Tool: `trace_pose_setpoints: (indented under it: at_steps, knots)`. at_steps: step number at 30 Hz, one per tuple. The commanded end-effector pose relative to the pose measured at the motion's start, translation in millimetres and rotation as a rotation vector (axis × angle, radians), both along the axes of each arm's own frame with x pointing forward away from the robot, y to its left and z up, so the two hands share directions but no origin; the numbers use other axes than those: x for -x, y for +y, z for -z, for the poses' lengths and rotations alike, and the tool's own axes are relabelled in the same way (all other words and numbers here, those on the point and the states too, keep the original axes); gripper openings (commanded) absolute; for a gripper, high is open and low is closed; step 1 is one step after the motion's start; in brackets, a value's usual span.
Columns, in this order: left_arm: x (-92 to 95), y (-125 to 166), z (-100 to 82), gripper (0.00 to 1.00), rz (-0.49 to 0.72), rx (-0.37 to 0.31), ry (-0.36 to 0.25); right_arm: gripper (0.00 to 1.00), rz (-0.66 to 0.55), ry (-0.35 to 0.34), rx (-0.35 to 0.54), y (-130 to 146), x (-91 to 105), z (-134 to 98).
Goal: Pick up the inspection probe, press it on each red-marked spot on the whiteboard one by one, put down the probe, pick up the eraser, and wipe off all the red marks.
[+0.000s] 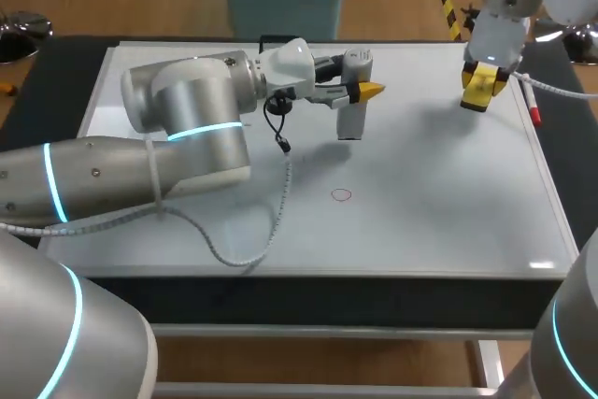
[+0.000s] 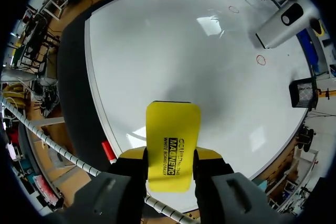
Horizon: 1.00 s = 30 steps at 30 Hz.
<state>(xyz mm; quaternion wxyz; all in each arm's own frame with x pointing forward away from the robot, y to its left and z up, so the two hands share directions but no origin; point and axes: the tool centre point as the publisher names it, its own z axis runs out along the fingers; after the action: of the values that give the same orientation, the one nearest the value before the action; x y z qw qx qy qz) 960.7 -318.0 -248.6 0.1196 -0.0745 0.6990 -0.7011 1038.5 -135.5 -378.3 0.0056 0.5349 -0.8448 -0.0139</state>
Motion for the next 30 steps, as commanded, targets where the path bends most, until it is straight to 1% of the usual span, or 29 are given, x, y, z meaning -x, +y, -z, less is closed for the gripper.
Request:
trace_pose_setpoints:
  at_steps: [1,8,12,15,28,30]
  knots:
    - [-5.2,-4.8,2.1,0.00,-0.069,0.012,-0.008,0.00,-0.002,0.001,0.003,-0.6,-0.6,-0.9]
    - [-16.5,-7.1,7.4,0.00,-0.076,0.012,-0.015,0.00,-0.002,0.001,0.003,-0.6,-0.6,-0.9]
    - [-22.3,-9.5,11.0,0.00,-0.092,-0.002,0.000,0.00,-0.002,0.001,0.003,-0.6,-0.6,-0.9]
    - [-25.3,-9.4,12.9,0.00,-0.096,0.007,0.007,0.00,-0.002,0.001,0.003,-0.6,-0.6,-0.9]
    - [-33.1,-7.6,20.7,0.00,-0.105,0.004,0.029,0.00,-0.002,0.001,0.003,-0.6,-0.6,-0.9]
    - [-33.6,-7.2,22.9,0.00,-0.104,0.006,0.040,0.00,-0.002,0.001,0.003,-0.6,-0.6,-0.9]
